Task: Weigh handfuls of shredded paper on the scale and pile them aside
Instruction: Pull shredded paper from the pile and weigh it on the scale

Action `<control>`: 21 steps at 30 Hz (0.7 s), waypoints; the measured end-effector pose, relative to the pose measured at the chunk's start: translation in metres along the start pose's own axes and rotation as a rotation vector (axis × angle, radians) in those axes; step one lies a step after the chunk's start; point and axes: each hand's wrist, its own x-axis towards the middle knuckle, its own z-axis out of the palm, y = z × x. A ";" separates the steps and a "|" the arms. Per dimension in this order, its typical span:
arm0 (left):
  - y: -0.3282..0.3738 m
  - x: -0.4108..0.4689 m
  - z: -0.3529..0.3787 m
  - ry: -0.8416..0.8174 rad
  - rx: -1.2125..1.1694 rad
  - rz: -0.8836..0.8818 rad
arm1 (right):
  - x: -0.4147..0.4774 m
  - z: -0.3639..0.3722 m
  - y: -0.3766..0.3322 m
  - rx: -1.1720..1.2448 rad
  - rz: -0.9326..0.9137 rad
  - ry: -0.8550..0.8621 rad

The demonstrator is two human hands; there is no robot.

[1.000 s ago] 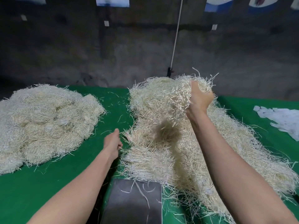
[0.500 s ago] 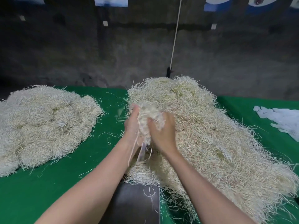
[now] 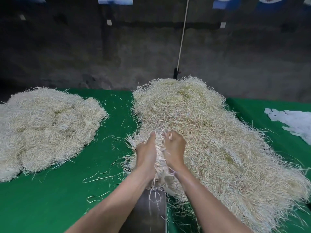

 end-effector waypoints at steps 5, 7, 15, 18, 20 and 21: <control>0.008 0.011 -0.012 0.010 0.026 0.079 | -0.037 0.019 -0.005 -0.076 -0.086 -0.051; -0.002 0.007 -0.011 -0.076 0.060 -0.042 | -0.017 0.005 0.000 -0.064 0.025 -0.051; 0.011 0.013 -0.009 -0.184 0.369 0.293 | -0.028 -0.005 -0.012 0.257 -0.008 -0.473; 0.010 0.010 -0.007 0.021 0.240 0.324 | -0.021 -0.001 0.003 0.167 -0.015 -0.184; -0.009 0.004 -0.011 -0.071 0.155 0.298 | -0.003 -0.010 0.003 0.339 0.155 0.023; -0.019 -0.005 -0.009 -0.183 0.128 0.232 | 0.008 -0.015 0.003 0.408 0.193 0.120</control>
